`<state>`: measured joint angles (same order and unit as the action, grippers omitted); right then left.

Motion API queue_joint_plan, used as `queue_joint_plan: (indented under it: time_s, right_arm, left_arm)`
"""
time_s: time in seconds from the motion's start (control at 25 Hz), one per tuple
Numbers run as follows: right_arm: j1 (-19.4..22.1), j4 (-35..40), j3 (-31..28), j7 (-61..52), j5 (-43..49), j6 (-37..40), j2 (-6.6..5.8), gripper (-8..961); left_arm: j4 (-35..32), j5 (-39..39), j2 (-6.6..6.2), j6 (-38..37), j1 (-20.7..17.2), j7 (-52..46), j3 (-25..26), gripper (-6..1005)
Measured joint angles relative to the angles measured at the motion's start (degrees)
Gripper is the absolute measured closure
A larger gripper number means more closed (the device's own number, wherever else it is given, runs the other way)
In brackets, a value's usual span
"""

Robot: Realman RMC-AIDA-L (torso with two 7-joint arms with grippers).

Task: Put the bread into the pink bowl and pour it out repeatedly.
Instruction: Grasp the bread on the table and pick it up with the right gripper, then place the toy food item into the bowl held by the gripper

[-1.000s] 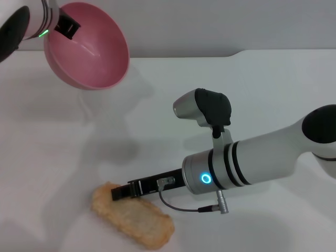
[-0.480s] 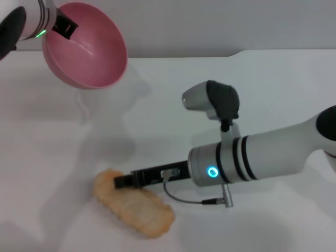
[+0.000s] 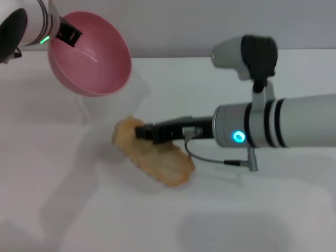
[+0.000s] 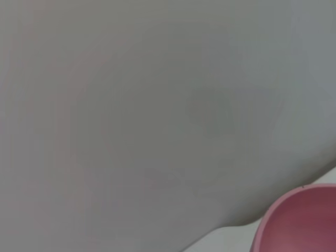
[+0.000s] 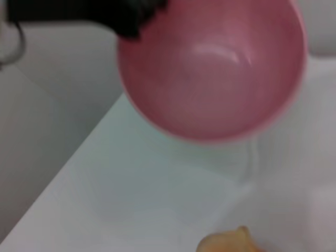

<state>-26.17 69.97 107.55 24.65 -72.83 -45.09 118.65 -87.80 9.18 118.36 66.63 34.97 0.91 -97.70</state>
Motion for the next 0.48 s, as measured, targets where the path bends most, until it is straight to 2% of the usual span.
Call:
queue_joint_plan:
  time_s: [0.32, 0.4, 0.48]
  right_arm:
    - [5.4, 15.51, -4.91, -5.19, 8.23, -5.4, -0.1, 828]
    - [6.81, 21.19, -6.3, -7.49, 13.44, -7.15, 0.1, 828]
    - [7.18, 22.75, -7.09, -8.13, 15.07, -7.86, 0.16, 830]
  left_arm:
    - [1.56, -1.37, -0.01, -1.46, -0.34, -1.45, -0.5, 950]
    - [1.66, -1.41, 0.01, -1.49, -0.38, -1.74, -0.5, 950]
    - [1.7, -2.01, 0.05, -1.55, -0.43, -2.11, -0.56, 950]
